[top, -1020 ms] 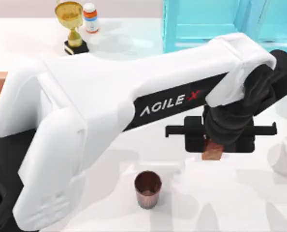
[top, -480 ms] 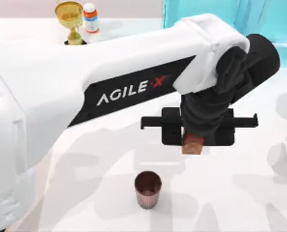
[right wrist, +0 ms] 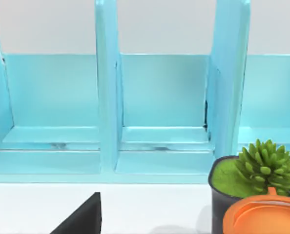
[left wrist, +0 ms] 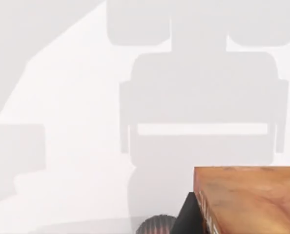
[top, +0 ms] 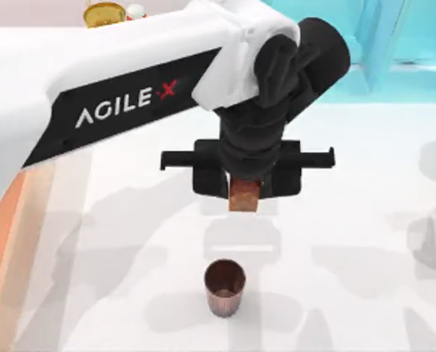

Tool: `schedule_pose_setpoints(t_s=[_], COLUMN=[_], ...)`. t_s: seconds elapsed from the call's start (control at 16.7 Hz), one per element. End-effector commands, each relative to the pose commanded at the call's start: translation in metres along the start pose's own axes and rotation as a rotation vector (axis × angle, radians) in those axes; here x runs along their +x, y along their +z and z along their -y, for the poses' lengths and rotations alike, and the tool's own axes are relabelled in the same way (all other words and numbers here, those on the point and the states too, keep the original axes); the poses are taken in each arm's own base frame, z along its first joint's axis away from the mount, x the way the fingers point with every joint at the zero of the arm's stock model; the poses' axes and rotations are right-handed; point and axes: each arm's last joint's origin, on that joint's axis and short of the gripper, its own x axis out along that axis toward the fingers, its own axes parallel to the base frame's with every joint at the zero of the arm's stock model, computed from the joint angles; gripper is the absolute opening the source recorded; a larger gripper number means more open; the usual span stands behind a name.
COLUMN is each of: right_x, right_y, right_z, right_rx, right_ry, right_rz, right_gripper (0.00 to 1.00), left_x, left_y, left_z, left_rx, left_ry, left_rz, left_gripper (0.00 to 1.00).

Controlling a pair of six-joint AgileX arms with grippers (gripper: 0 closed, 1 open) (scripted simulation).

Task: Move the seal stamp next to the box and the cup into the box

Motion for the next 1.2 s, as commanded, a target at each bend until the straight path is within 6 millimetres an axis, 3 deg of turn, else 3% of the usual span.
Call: schedule_pose_setpoints(t_s=[0.42,0.6,0.84,0.96,1.2], right_x=[0.0,0.0,0.0,0.0,0.0], right_y=[0.0,0.0,0.0,0.0,0.0], right_z=[0.0,0.0,0.0,0.0,0.0], right_rx=[0.0,0.0,0.0,0.0,0.0], right_ry=[0.0,0.0,0.0,0.0,0.0], right_rz=[0.0,0.0,0.0,0.0,0.0], right_gripper=[1.0,1.0,1.0,1.0,1.0], left_x=[-0.01,-0.012,-0.009,-0.01,-0.009], left_y=[0.024,0.026,0.023,0.02,0.02], left_z=[-0.082,-0.114,-0.172,-0.184,-0.183], left_rx=[0.007,0.009,0.006,0.006,0.011], left_ry=[-0.02,-0.027,-0.019,-0.019,-0.015], left_rz=[0.014,0.015,0.006,0.005,0.001], left_gripper=[0.0,0.0,0.0,0.0,0.0])
